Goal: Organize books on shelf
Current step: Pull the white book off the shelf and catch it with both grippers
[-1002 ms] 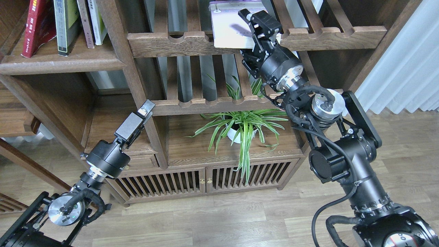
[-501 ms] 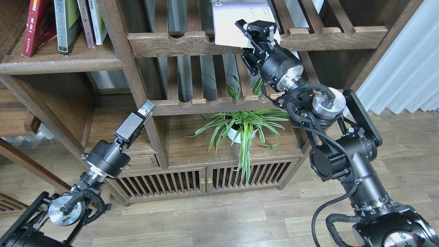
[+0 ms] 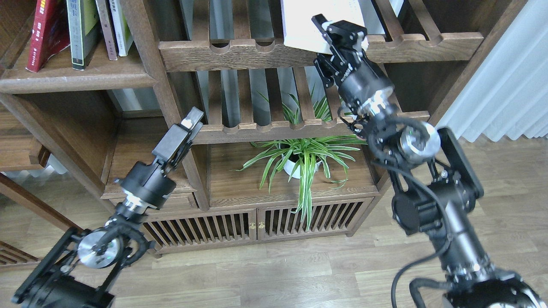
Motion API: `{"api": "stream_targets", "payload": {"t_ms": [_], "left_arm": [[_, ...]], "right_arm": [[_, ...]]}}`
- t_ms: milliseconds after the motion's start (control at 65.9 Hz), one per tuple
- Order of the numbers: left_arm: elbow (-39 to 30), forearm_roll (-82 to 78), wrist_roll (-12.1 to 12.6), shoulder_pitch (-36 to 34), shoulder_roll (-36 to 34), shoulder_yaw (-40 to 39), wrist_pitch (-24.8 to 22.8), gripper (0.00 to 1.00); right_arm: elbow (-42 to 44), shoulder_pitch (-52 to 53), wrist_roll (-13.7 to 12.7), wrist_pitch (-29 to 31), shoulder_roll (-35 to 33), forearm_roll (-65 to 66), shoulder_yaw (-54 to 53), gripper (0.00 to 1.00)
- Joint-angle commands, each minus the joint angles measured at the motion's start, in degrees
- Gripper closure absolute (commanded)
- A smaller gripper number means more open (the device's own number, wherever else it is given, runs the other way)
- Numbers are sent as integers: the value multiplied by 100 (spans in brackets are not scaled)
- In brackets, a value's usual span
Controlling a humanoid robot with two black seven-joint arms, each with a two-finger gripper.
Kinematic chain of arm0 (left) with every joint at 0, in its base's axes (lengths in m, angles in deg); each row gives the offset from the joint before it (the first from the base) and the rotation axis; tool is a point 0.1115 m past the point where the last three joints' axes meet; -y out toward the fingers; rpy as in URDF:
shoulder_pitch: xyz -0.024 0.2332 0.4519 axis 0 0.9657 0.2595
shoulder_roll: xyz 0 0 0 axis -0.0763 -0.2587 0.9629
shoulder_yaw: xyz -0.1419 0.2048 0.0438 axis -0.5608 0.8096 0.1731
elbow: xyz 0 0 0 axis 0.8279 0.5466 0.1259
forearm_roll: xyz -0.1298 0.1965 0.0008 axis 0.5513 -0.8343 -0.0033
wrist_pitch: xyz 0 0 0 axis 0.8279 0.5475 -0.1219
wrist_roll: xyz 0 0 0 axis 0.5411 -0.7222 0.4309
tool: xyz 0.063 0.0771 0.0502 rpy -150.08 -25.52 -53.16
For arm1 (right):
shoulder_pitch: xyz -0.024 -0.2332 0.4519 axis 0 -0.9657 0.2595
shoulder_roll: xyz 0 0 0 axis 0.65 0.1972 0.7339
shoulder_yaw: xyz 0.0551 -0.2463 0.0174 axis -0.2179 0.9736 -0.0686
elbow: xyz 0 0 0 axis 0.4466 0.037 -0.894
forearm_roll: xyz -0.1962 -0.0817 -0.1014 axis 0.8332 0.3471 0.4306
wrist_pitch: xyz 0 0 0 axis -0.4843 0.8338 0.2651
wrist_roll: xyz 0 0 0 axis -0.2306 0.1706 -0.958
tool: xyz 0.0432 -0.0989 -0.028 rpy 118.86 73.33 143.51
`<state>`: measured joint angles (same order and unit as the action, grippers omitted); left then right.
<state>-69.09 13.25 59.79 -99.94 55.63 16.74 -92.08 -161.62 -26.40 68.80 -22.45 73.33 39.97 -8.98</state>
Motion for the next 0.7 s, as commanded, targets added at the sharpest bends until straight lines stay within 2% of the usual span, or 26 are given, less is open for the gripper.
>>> {"api": "stream_targets", "payload": {"t_ms": [0,258,364,683], "left_arm": [[-15,63,-8,-54,14,-16,0,28],[-15,72,-52,-537,14,-7,0,31],[-15,72,-52,-792,14,19,0,33],[-23,63,1,-1135,14,107,0,34]], "right_arm": [[-230,-363,-126,600,-17,-141,19,97],[-503,-1110,-600,1470,-105,-361,194,97],[-512,-1295,-609,1739,-228,-361,379,97],[-468,-1506,-653,1739,-465,-344,994,96]]}}
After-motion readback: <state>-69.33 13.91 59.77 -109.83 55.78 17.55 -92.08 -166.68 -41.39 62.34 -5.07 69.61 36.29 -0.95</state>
